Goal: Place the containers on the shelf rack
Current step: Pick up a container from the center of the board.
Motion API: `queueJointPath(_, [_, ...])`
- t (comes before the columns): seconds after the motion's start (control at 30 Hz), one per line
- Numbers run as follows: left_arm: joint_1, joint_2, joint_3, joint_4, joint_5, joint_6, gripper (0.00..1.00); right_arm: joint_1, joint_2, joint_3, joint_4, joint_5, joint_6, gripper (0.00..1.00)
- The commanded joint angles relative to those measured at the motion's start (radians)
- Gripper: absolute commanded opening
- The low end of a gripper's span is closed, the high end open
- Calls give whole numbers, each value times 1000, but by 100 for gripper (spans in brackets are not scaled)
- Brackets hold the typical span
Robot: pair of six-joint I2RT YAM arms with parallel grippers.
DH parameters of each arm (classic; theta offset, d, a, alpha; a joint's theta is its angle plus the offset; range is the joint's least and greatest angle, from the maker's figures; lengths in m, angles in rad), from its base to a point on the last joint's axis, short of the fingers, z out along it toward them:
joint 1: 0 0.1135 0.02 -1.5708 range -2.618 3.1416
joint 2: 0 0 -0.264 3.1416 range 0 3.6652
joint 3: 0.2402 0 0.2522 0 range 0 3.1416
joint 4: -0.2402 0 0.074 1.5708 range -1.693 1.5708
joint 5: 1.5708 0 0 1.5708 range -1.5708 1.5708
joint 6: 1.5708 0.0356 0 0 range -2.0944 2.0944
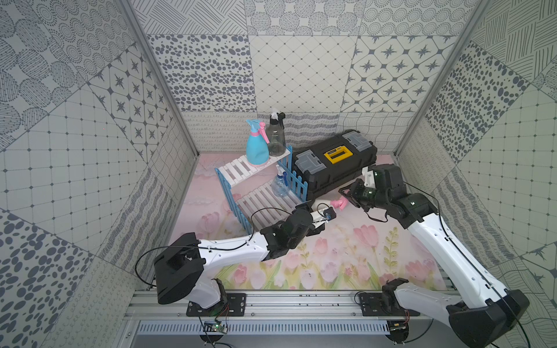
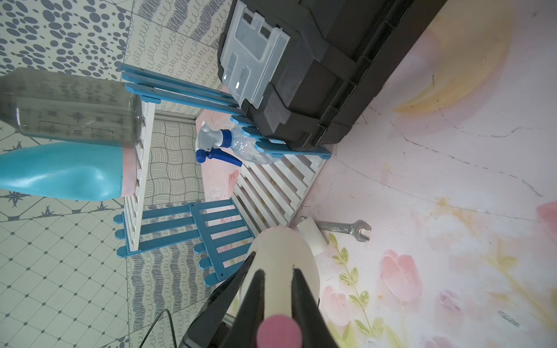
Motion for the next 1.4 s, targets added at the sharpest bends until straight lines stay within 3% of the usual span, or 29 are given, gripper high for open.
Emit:
queueJointPath(0.0, [40, -38, -14, -120, 51, -146, 59, 0, -49, -15, 87, -13, -12, 31])
queueJointPath(0.03, [47, -49, -14, -136, 77, -167, 58, -1, -55, -17, 88, -15, -17, 41])
queueJointPath(0.33, [126, -125, -27, -225, 338, -319, 49, -34, -126, -28, 90, -52, -89, 97])
queueJointPath(0.63, [263, -262, -56, -306, 645, -501, 47, -153, -193, -61, 98, -131, -403, 97])
queueJointPath(0.77, [335, -344, -86, -290, 846, -566, 47, -216, -197, -76, 113, -256, -545, 97])
queueJointPath(0.93, [435, -401, -93, -281, 1120, -626, 47, -221, -271, -102, 179, -443, -707, 97])
queueJointPath(1.13, [507, -391, -62, -259, 1432, -709, 47, -220, -349, -160, 377, -658, -733, 97])
queueJointPath(1.37, [518, -329, -41, -144, 1624, -828, 46, -206, -237, -119, 456, -830, -701, 97])
